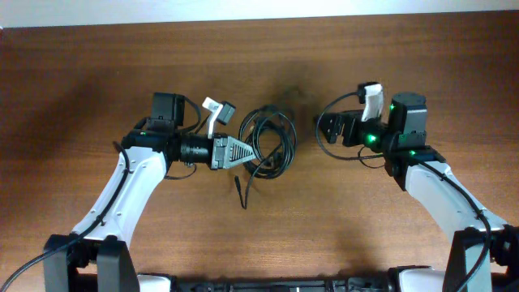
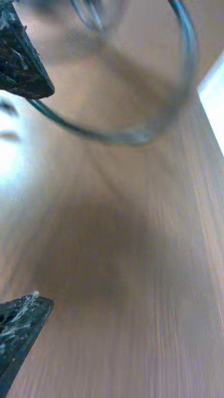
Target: Untangle cables
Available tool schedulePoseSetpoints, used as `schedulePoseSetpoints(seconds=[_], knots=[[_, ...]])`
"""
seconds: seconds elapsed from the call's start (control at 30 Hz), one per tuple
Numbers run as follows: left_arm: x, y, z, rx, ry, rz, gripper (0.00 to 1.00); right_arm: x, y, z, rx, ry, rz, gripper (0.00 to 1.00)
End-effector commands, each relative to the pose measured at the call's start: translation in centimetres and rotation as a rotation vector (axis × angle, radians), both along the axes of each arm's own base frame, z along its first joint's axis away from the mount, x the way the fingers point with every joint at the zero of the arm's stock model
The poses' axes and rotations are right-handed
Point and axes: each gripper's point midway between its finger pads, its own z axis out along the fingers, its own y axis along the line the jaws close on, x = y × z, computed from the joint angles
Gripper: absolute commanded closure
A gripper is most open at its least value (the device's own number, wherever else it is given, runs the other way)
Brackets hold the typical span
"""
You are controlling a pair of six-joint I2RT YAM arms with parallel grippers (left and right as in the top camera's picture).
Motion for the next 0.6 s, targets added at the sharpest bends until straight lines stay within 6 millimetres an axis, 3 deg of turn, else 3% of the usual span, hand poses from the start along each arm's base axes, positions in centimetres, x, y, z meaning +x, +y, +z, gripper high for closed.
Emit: schedulePoseSetpoints(seconds=[0.0, 0.2, 0.3, 0.4, 0.5, 0.57], knots=[[0.1, 0.0, 0.4, -0.016, -0.023, -0.006, 1.0, -3.5, 3.8, 2.6, 0.171, -0.004, 0.257, 0.01], [0.1, -0.1, 0.4, -0.016, -0.003, -0.002, 1.0, -2.8, 4.2, 4.0, 0.195, -0.049, 0.25, 0.01], [0.0, -0.2, 0.4, -0.016, 0.018, 0.001, 1.0, -2.9, 5.3, 4.8, 0.198, -0.094, 0.283, 0.01], [-0.6, -0.9, 0.4, -0.016, 0.026, -0.024, 1.0, -2.1, 6.2, 4.1, 0.137, -0.106, 0.225, 0.03], [-1.5, -1.8, 0.3, -0.013, 0.039, -0.057, 1.0, -0.8, 6.3, 3.7, 0.076, -0.14, 0.146, 0.33], [-1.9, -2.3, 0.3, -0.013, 0.041, -0.077, 1.0, -0.6, 6.6, 4.4, 0.08, -0.174, 0.153, 0.36]])
